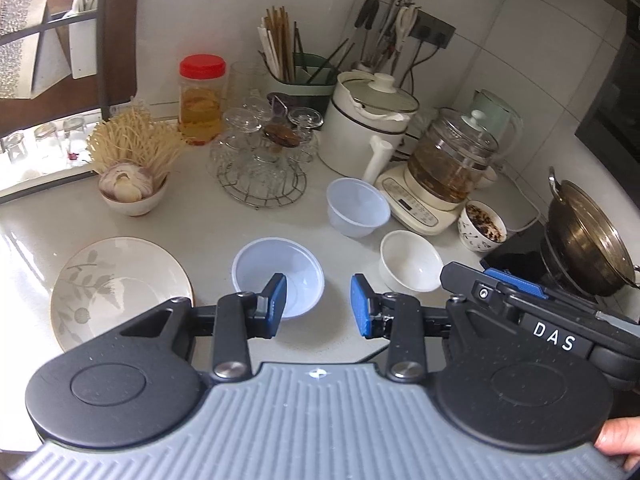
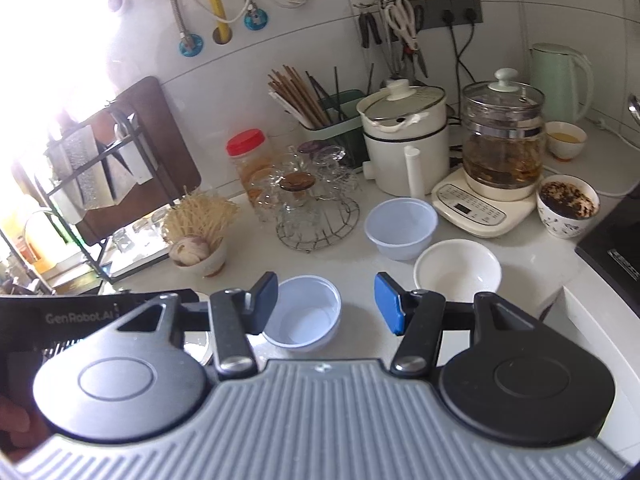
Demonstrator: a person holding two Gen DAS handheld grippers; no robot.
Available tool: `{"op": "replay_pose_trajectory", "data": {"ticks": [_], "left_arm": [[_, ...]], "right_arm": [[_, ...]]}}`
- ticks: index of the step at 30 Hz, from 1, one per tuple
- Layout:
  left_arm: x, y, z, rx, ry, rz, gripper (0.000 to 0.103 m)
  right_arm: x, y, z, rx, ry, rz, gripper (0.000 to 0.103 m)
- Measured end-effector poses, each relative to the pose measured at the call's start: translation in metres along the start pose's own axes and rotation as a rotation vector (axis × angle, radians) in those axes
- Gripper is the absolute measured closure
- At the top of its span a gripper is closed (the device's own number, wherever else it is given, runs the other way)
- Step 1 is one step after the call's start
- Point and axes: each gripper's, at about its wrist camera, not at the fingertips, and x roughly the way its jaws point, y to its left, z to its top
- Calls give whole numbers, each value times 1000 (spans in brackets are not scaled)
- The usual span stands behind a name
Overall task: Organize plates and bowls
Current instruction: 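Lower the held plastic bowl into the plastic bowl beside the kettle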
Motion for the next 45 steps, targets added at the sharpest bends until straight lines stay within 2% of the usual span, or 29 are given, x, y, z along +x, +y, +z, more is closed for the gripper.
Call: {"op": "replay_pose_trajectory", "data": {"ticks": [12,17,25,31,33,40,42,45], "left_arm": [[-4,10,-5,22,29,-42,61],[6,16,-8,20,67,-67,61],[30,14,3,16,91,-78,60],[62,12,23,6,100,-66,58],[75,13,30,-12,104,-70,55],[125,23,67,-70,96,-21,54],[138,30,78,-83,76,-17,47],[159,41,92,-127,74,-8,47]], "right_arm": [[-4,0,-9,77,3,-77,46],[0,-1,-18,94,32,-93,46],[16,-11,-8,121,43,-99,46],[52,-27,8,128,70,-80,46],[70,-30,17,132,83,-68,46],[124,-49,51,122,103,-13,46],[141,-58,59,128,117,-2,46],[164,-73,70,150,128,8,46]]}}
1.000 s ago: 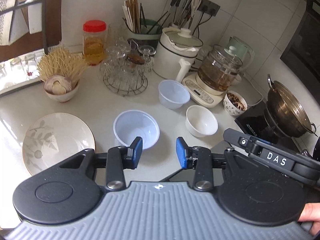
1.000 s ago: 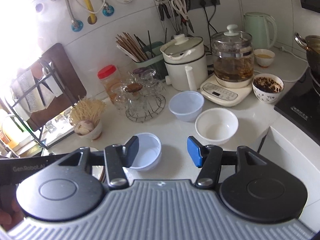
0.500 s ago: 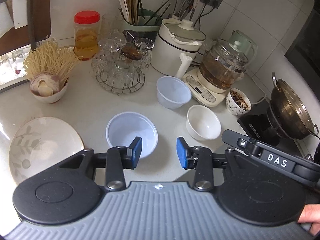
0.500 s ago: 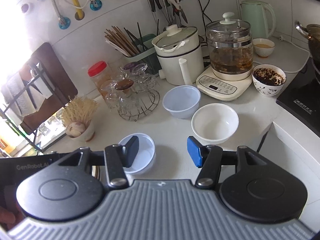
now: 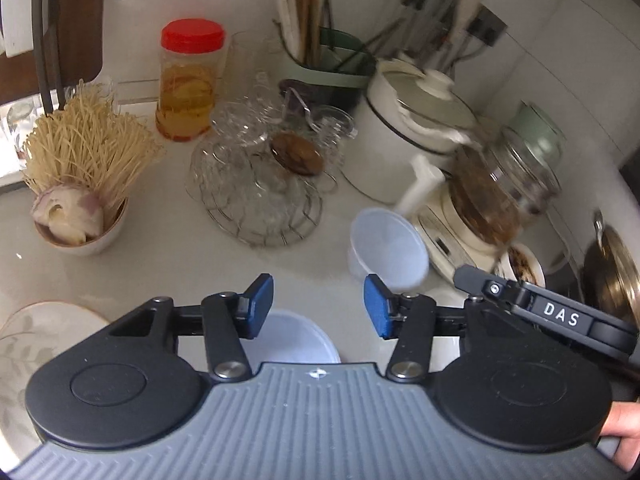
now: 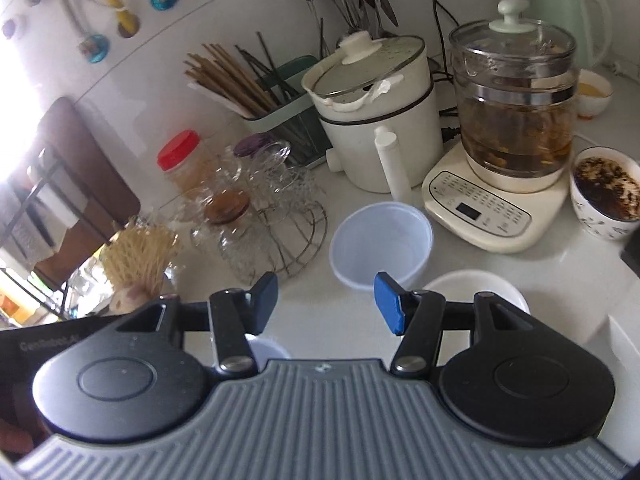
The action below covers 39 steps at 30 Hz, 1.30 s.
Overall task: Organize plates and bowls
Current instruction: 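Lower the held plastic bowl into the plastic bowl beside the kettle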
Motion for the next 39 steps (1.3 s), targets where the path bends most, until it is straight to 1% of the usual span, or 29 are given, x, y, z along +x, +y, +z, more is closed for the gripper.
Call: {"op": "replay_pose_trajectory", "data": {"ticks": [2,4,8,13,16,17,19,21,22,23,25,28,30,32,35,37,39], "left_arm": [[16,2,9,-19,5,-16,47],[36,2,15,-26,22,-8,47],[77,0,24,-64,78,-32,47],[122,1,26,-122,157,-66,48],[143,0,27,-138,192,-78,48],[150,-1,28,-136,202,-82,48],[162,-6,30,-119,218,-84,48],[174,-11,33,-106,237,-84,48],[179,-12,34,-108,244,-89,49],[184,-13,35,-112,250,-93,49],[191,-14,37,-108,266,-91,49],[202,-17,41,-95,295,-95,49],[210,-17,43,-91,321,-74,49],[214,-17,45,-85,338,-75,54],[217,-21,46,-61,347,-79,57],[221,-21,47,-56,357,-74,62],[224,-23,45,-58,367,-77,72]], "right_arm": [[15,-9,7,1,10,-11,46],[30,-22,13,18,29,-25,46],[58,-46,22,49,76,-58,47],[89,-67,27,57,126,-67,48],[104,-76,29,74,152,-75,53],[108,-79,29,81,159,-75,56],[115,-82,29,90,168,-72,58],[122,-85,29,93,177,-73,64],[125,-86,28,97,179,-73,66],[128,-87,27,98,180,-70,71],[131,-88,25,101,174,-76,73],[133,-92,23,122,172,-80,80],[133,-92,23,111,173,-87,85],[135,-94,23,106,169,-85,86],[135,-96,22,115,177,-76,91],[135,-95,21,111,175,-77,91],[136,-95,21,109,173,-78,92]]}}
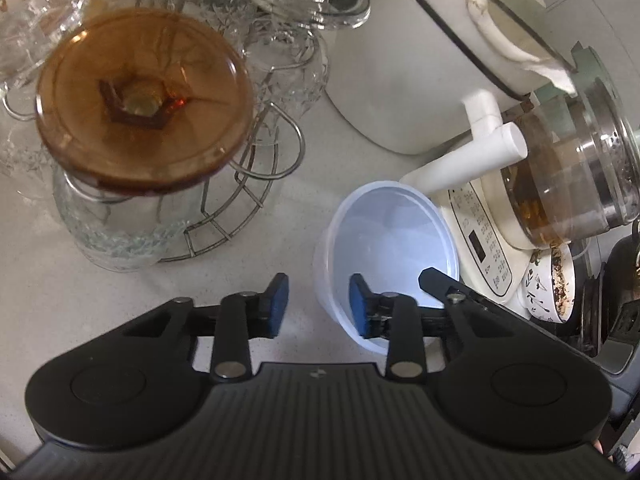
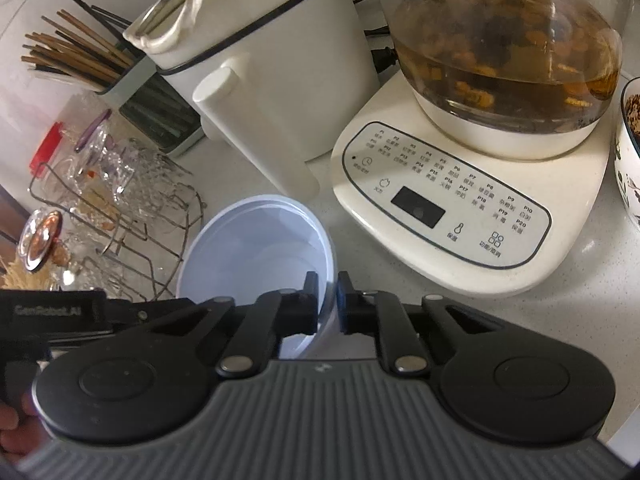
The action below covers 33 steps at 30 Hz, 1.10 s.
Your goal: Organize plates and bowls
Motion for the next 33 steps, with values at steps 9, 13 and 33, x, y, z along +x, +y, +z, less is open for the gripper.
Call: {"op": "replay_pose_trajectory", "data": {"ticks": [9,13,33], "left_arm": [[0,-8,-4,16,-23,22,91],[-7,-8,-8,10,-40,14,93],[-86,-6,-43,0,-103,-16,93]], "right_arm": [[-7,6,-3,-21,-9,21,94],[-11,6,-5,-20,-12,34,94],[-63,27,-19,-34,-58,114,94]]}}
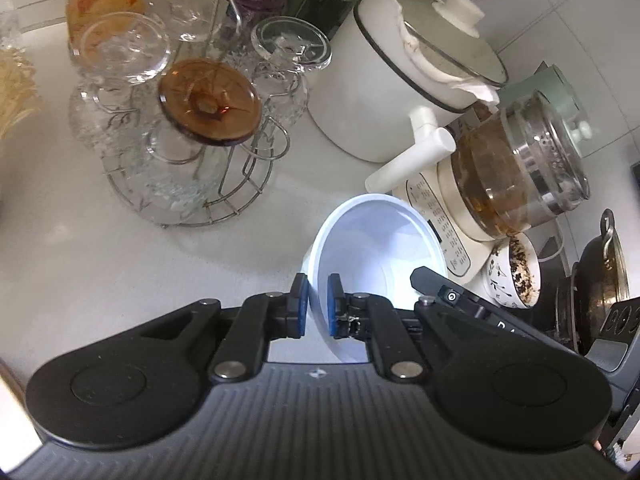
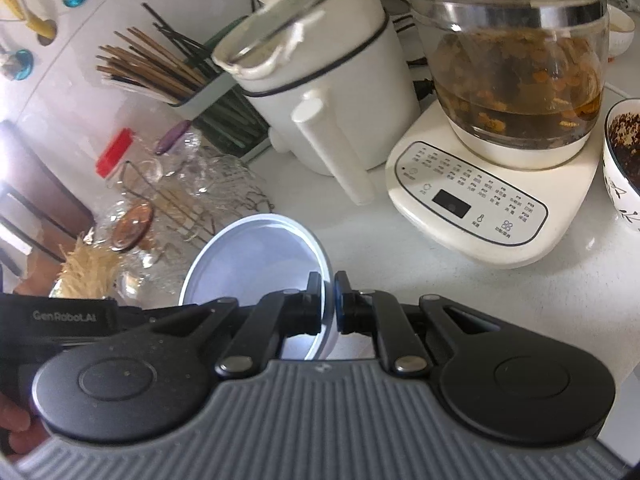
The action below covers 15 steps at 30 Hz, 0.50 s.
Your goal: Organize plates and bowls
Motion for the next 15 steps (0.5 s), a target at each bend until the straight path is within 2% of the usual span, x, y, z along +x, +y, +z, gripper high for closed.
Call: {"op": "replay_pose_trajectory", "data": {"ticks": [8,15], "left_arm": [[-44,3,-21,4,-23,-8,92],[-67,15,-39,4,-34,1,92]], "right_arm": [[-29,17,-13,9,-7,25,94],[-41,33,-29,15,0,56,94]]}}
